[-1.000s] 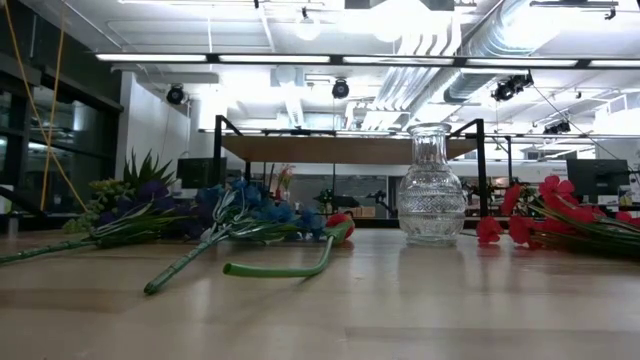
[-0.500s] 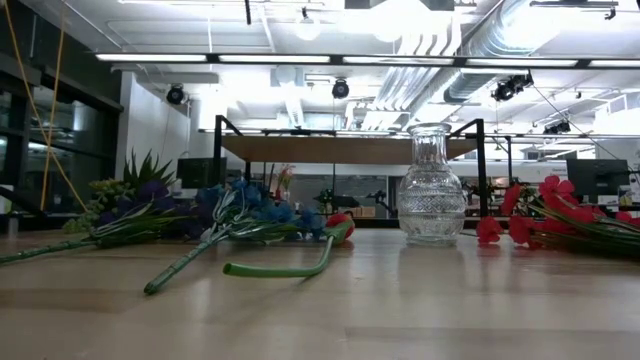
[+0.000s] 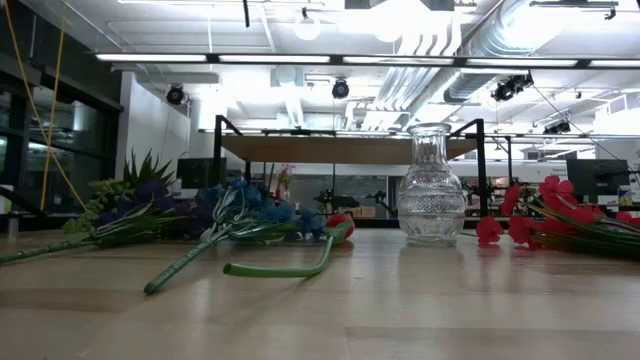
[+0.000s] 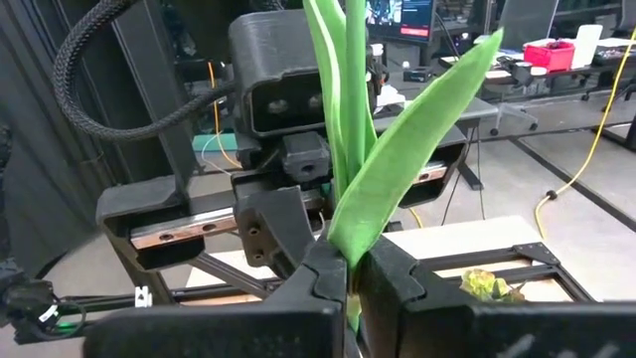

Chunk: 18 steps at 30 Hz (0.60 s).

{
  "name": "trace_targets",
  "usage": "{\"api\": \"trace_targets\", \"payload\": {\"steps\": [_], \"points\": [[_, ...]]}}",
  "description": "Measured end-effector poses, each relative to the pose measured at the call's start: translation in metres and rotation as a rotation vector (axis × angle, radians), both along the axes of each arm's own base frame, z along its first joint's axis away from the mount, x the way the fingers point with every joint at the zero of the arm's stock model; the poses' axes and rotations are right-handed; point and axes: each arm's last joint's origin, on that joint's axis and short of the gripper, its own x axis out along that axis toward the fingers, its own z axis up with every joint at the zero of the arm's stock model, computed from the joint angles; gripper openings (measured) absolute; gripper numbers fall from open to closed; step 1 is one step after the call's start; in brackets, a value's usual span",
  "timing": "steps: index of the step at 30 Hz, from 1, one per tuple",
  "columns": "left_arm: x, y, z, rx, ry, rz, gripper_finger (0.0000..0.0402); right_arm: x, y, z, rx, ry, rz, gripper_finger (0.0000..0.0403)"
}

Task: Pick and place flowers into a vace then onto a shelf
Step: Put the red flower into the bottom transparent vase

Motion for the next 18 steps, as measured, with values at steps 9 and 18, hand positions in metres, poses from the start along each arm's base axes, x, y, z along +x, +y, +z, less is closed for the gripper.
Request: {"api": "trace_targets", "payload": {"steps": [9,18], "points": [[-0.0001,0.0003,0.0001,0.006,-0.001,0.010,0.0030,-0.0001,0.0001,-0.0005,-0.001,0.005,-0.001,0.0033],[0.0001,0.0004,0.0004,0.002,-0.005,0.013,0.0030,-0.0002,0.0003,-0.0008,-0.003,0.009,0.002,0.0062]]}}
